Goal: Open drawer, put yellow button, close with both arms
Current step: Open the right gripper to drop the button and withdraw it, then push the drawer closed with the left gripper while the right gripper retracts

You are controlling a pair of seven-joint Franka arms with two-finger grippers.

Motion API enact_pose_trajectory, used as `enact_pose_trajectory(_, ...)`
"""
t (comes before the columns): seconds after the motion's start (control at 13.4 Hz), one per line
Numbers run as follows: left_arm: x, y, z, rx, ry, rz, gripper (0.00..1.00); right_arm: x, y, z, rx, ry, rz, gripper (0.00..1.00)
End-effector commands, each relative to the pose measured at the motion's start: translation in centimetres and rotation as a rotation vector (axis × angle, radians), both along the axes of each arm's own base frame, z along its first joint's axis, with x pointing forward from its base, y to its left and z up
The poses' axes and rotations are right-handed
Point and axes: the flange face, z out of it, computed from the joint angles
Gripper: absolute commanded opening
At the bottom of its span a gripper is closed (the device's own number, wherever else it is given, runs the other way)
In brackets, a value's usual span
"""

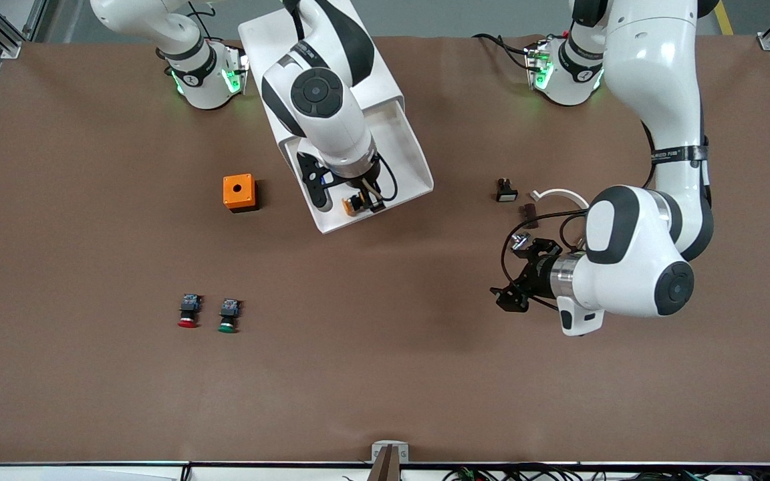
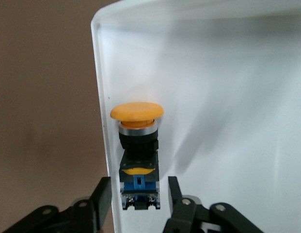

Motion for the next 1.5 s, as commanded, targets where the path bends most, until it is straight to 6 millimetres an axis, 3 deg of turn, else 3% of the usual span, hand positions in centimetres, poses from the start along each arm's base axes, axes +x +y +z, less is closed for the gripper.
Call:
enact_pose_trajectory(0.0,-0.6,-1.1,0.1,0.014,-0.058,-0.13,0.99,1.7,-2.0,2.1,0.025,-0.009,-0.052,1.0)
enact_pose_trajectory(0.07,-1.0,-1.9,0.1,0.054,-0.067,-0.168,0.99,2.6,-3.3,3.6,0.039,-0.026,-0.071,1.0)
enact_pose_trajectory(0.3,-3.5,-7.5,-0.3,0.13,-0.106,-0.294,0.99,5.1,-8.3,6.3,0.017,-0.016,0.057,1.0)
enact_pose_trajectory(0.45,-5.2,-10.6,0.3,0.154,-0.125,-0.357,0.99,6.8,-13.4,9.0,0.02,-0.043,0.087,1.0)
enact_pose_trajectory(0.67,-8.0,-15.6,0.9,0.145,-0.161,-0.433,1.0,8.9,-21.5,11.3,0.013,-0.077,0.406,1.0)
enact_pose_trajectory(0.97,-12.3,-21.9,0.9,0.129,-0.194,-0.527,1.0,11.1,-31.5,12.5,-0.014,-0.108,0.671,1.0)
enact_pose_trajectory(1.27,-16.1,-26.1,0.9,0.122,-0.199,-0.608,1.0,11.3,-41.9,13.9,-0.013,-0.106,0.85,1.0)
enact_pose_trajectory(1.42,-19.1,-28.7,0.6,0.126,-0.189,-0.646,1.0,10.9,-46.5,14.7,-0.004,-0.126,0.951,1.0)
